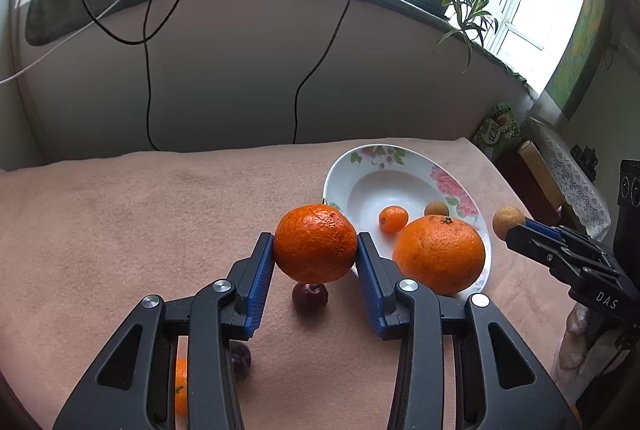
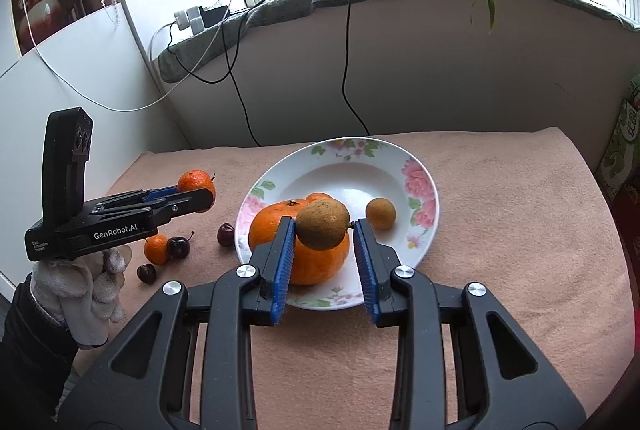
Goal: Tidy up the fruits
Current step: 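Carry the tangerine into the plate and open the left tool while the right tool releases the pear there, then withdraw both tools from the plate toward the remaining fruits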
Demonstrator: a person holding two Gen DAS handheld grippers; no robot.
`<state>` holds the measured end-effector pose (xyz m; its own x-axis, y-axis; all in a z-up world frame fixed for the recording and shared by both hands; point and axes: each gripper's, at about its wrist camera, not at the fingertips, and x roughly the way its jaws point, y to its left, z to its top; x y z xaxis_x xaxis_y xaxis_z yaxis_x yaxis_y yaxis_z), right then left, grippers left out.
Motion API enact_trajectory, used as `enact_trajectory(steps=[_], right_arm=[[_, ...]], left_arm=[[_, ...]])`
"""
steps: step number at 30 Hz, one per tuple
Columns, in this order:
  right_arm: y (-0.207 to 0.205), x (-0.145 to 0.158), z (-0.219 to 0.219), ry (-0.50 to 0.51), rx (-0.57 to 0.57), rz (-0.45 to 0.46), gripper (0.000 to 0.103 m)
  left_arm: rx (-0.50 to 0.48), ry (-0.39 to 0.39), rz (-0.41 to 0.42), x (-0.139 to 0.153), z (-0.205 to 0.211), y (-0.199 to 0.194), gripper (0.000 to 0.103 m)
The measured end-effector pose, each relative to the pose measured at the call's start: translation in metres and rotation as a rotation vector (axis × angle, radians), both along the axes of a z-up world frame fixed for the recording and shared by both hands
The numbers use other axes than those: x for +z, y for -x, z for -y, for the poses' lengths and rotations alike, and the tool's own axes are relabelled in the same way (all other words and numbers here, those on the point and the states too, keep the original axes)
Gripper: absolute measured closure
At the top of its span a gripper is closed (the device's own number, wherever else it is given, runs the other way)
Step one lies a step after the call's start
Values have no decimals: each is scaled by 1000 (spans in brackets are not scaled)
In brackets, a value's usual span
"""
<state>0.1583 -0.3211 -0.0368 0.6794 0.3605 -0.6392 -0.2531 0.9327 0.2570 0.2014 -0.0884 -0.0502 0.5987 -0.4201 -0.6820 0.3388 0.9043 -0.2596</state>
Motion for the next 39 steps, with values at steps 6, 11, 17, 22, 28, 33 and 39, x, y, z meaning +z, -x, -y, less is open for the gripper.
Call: enact_trajectory(steps=[6,11,17,22,28,33,39], right_arm=[[-6,-13,11,-2,-19,-28,72],[-8,-18,13,1,-20,-35,72],[-10,-20,10,6,-11,-43,71],[-10,-21,7,17,-5,-40,71],[-10,-19,6,24,-9,-35,71],[-6,-16,7,6,-17,-7,32],[-3,-9,3,14,-17,26,24]], left_arm=[[-27,-27,-6,-1,22,-15,63],[-41,-40,-19,-3,36,-28,63],[-57,-48,-39,-9,50,-39,63],[-58,-49,-40,-9,55,-41,63],[-55,-43,-17,-1,58,-40,43],[-57,-35,-13,2,58,-39,36],[-43,-45,-2,6,54,-30,36]])
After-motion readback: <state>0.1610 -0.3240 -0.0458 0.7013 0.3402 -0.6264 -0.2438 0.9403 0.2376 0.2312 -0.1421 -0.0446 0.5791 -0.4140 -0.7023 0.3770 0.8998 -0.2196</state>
